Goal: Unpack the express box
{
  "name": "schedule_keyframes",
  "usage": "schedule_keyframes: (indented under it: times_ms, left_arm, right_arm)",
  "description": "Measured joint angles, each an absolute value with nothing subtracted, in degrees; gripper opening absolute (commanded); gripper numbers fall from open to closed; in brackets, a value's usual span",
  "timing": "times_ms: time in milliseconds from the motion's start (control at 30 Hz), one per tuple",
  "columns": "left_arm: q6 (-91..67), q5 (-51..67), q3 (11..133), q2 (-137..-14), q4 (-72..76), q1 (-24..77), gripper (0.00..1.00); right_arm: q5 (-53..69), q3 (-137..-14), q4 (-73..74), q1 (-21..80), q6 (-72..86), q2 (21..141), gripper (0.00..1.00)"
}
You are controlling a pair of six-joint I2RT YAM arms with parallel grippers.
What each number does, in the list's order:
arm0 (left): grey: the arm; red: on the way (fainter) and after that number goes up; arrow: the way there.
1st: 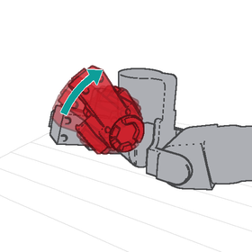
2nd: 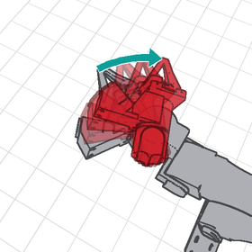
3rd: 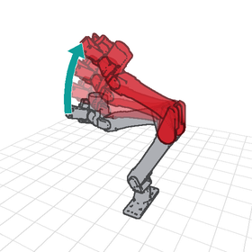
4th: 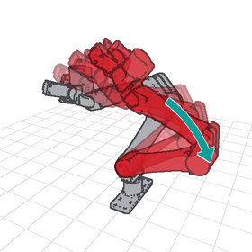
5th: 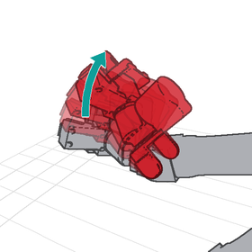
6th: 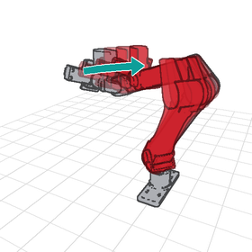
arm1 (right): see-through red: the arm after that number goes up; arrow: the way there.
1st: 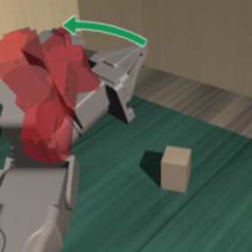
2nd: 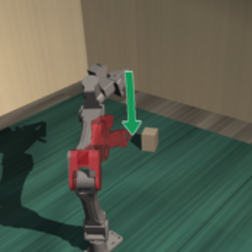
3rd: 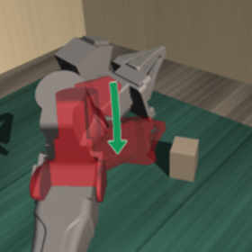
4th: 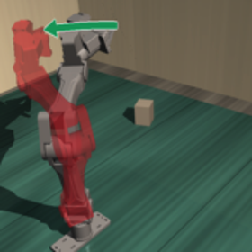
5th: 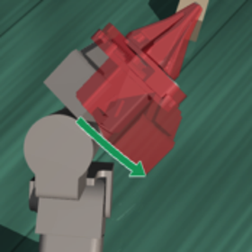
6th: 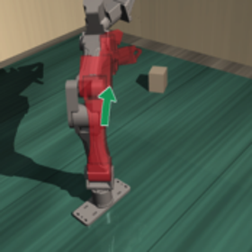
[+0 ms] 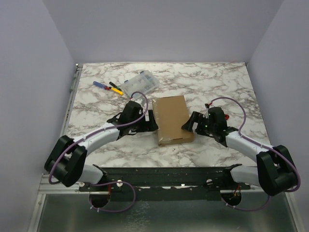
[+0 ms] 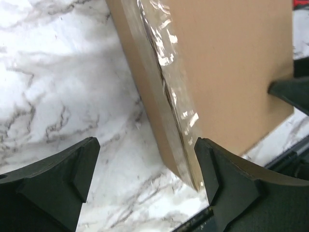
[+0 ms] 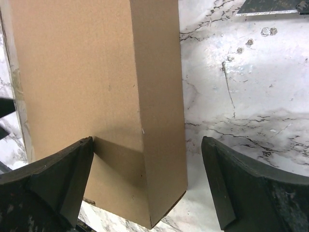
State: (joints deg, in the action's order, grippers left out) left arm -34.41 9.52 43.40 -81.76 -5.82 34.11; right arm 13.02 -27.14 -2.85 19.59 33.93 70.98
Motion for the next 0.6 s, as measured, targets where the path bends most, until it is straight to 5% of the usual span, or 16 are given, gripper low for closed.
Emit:
schedule_keyframes:
  times_ms: [167, 300, 600]
  left_arm:
    - [-36.1, 12.5, 38.1, -72.6, -6.6, 34.1, 0.74]
    - [-38.0, 14.7, 35.8, -70.8, -6.3, 34.1, 0.86]
    - [-40.1, 18.2, 34.0, -71.4, -3.4, 34.2, 0.87]
  right_arm:
    - [12.9, -26.6, -3.9, 19.6, 34.0, 71.0, 0.95]
    - [12.9, -26.5, -4.3, 19.7, 34.0, 71.0, 0.95]
    - [12.9, -26.4, -4.4, 19.7, 34.2, 70.7, 0.94]
